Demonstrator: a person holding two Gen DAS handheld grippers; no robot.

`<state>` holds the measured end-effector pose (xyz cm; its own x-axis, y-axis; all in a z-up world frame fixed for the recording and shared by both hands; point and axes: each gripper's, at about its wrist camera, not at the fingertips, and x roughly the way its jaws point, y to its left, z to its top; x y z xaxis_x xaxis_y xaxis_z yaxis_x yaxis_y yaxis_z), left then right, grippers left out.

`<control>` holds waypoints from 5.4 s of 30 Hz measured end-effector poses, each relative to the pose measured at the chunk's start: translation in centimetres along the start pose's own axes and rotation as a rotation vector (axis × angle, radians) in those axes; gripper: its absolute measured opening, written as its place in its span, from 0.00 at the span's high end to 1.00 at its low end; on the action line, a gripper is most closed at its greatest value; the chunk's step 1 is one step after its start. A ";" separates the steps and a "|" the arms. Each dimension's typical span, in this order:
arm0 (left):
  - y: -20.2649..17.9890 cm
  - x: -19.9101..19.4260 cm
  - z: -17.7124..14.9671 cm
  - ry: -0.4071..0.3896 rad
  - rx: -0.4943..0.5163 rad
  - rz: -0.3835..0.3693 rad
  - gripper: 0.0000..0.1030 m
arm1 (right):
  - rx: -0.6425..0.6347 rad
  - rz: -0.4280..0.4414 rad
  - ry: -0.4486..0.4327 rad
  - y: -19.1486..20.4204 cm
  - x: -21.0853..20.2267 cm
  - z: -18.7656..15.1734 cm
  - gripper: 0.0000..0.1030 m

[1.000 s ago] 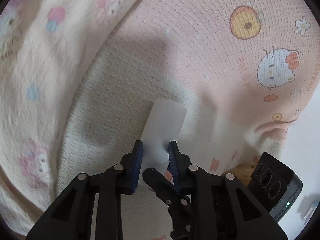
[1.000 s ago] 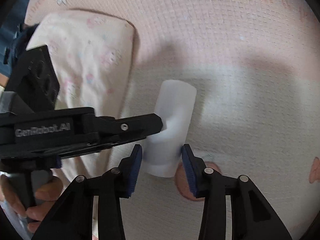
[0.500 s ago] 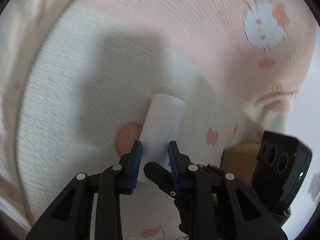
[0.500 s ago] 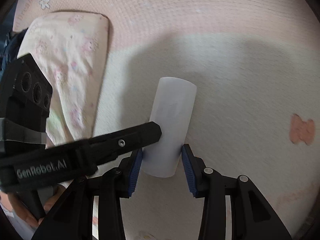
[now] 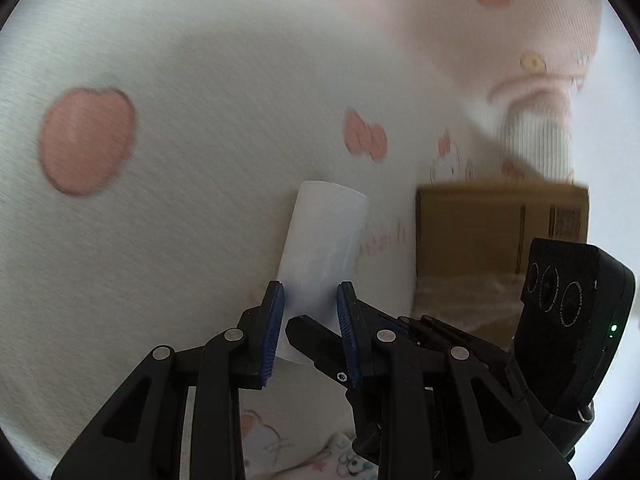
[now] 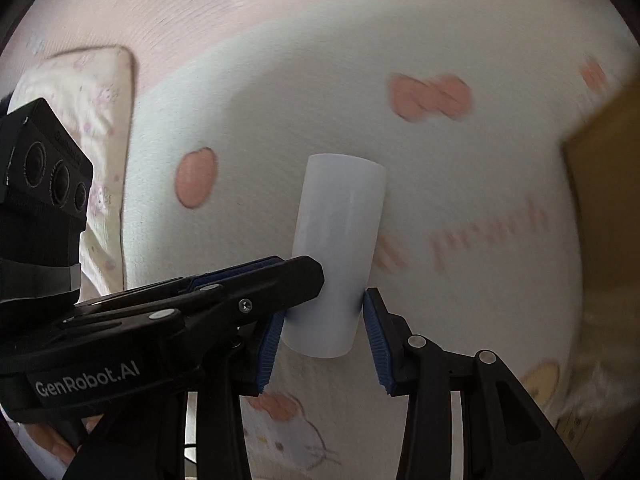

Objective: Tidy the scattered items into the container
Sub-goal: 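Close the left gripper on the white tube while the right gripper closes on it, then lift and carry the upright tube with both grippers over the cardboard box, then lower the tube into the box beside the other tubes with both grippers, then open both grippers and release the tube among the tubes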

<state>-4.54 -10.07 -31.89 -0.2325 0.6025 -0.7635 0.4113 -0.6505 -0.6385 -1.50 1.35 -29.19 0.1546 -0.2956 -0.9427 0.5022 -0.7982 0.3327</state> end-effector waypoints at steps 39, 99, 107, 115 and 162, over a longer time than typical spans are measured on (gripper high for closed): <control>-8.6 -7.6 -0.3 -0.177 0.140 0.018 0.58 | -0.012 0.129 -0.287 -2.2 -10.0 -2.7 0.62; -31.8 3.5 0.8 0.054 0.460 0.105 0.58 | -0.028 -0.065 -0.399 -15.8 -24.1 -2.9 0.62; -31.4 4.9 2.0 0.083 0.418 0.164 0.58 | -0.061 -0.049 -0.349 -16.3 -22.6 -1.9 0.62; -32.3 5.8 2.1 0.076 0.456 0.232 0.58 | -0.081 -0.059 -0.310 -17.0 -21.9 -1.0 0.63; -33.2 8.4 2.2 0.150 0.534 0.359 0.77 | 0.244 -0.177 -0.223 -21.7 -21.6 -7.2 0.77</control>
<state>-22.09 15.53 -17.34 -0.0211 0.3379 -0.9409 -0.0622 -0.9398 -0.3361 -9.62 28.84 -16.21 -0.1193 -0.2275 -0.9664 0.2828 -0.9408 0.1866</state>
